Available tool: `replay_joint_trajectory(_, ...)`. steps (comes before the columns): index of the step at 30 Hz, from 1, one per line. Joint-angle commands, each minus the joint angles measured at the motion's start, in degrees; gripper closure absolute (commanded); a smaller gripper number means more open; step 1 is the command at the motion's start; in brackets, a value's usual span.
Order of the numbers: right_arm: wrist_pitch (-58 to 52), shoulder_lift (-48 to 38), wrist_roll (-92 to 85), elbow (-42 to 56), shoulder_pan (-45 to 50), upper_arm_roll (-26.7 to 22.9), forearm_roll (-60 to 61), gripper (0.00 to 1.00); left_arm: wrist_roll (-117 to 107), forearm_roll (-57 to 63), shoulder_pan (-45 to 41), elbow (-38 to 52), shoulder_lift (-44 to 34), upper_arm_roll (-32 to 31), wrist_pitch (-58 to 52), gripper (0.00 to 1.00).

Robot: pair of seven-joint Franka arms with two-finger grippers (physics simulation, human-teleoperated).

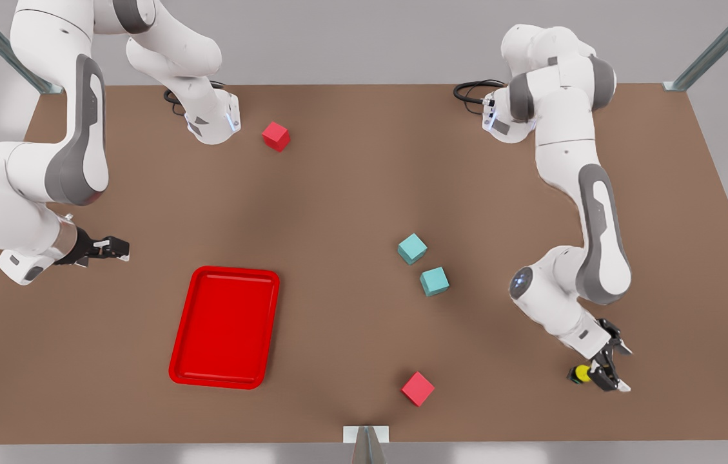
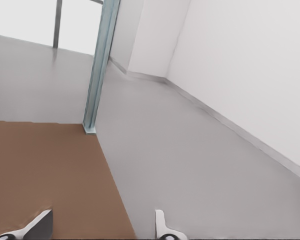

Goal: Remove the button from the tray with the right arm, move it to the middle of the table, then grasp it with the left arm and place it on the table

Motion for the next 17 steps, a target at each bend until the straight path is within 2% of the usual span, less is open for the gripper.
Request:
replay_joint_trajectory(1,-0.05,-0.08,-0.05,0.03,0.03,0.01,0.04,0.0,61.67,-22.05,0.45,0.53,-8.09,-4.2,-15.24,0.0)
replay_joint_trajectory(3,-0.05,-0.08,-0.05,0.03,-0.06,0.01,0.04,0.0,101.7,-47.31,1.24,3.35,-15.66,-5.07,-34.86,0.0)
replay_joint_trajectory(4,-0.05,0.01,-0.05,0.03,-0.06,0.01,0.04,0.0,109.72,-50.74,1.42,3.35,-18.04,-5.6,-40.4,0.0)
replay_joint_trajectory(6,-0.05,0.01,-0.05,0.03,-0.06,0.01,0.04,0.0,124.58,-53.81,17.94,2.91,-22.16,-24.15,-43.65,0.0)
replay_joint_trajectory(7,-0.05,0.01,-0.05,0.03,-0.06,0.01,0.04,0.0,123.88,-57.59,18.2,1.51,-25.4,-24.15,-45.23,0.0)
replay_joint_trajectory(8,-0.05,0.01,-0.05,0.03,-0.06,0.01,0.04,0.0,125.02,-57.51,18.82,-12.67,-37.41,-24.41,-38.7,0.0)
replay_joint_trajectory(9,-0.05,0.01,-0.05,0.03,-0.06,0.01,0.04,0.0,126.07,-55.85,18.82,-16.69,-41.06,-24.5,-37.24,0.0)
replay_joint_trajectory(12,-0.05,0.01,-0.05,0.03,-0.15,0.01,0.04,0.0,119.22,-54.79,18.64,-16.96,-41.59,-25.29,-42.6,0.0)
replay_joint_trajectory(17,-0.05,-0.08,-0.05,0.03,0.12,0.01,0.04,0.0,117.9,-53.82,18.38,-16.69,-41.42,-26.08,-42.34,0.0)
